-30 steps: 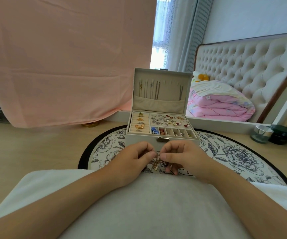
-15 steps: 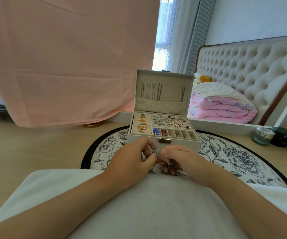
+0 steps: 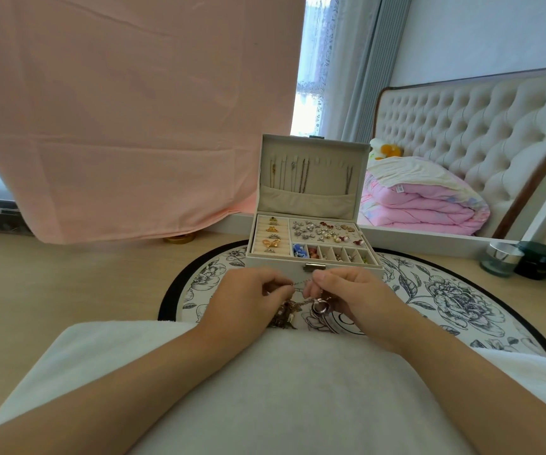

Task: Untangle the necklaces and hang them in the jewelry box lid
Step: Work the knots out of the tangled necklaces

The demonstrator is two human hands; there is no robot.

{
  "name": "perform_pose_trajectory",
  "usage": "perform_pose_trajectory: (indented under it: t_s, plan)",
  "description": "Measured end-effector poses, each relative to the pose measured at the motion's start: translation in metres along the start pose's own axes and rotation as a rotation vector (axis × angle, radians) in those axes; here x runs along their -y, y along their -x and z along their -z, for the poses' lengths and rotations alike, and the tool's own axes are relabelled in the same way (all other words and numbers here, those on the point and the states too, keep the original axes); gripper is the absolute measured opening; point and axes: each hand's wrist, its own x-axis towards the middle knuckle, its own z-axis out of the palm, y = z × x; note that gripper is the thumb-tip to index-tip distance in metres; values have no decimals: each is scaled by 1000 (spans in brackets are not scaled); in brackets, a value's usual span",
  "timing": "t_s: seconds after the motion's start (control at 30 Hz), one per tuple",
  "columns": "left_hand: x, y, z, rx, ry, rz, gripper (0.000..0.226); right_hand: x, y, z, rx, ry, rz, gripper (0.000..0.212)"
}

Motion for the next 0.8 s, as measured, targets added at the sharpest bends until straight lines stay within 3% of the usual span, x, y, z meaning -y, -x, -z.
perform_pose_trajectory:
  t_s: [0.13,0.33,0.47,0.57,0.63,0.73,0.8]
  plan:
    - [-2,-4,5,49,303,228,10,-2,1,5,6,-77,1,27]
    - [-5,-7,7,41,546,389,10,-3,0,19,74,-161,-50,18]
    - [-14,-9,9,151,1053,547,16,-2,0,19,159,-65,-113,9]
    - [-15,-10,11,271,1231,583,11,6,2,15,203,-47,-158,7]
    - [-11,-12,12,323,1157,568,9,5,2,16,174,92,-137,18]
    - [-6,-11,10,281,731,452,15,1,-1,17,-49,193,-63,44]
    - [-6,-8,6,242,549,397,12,3,-3,17,-182,163,-24,41]
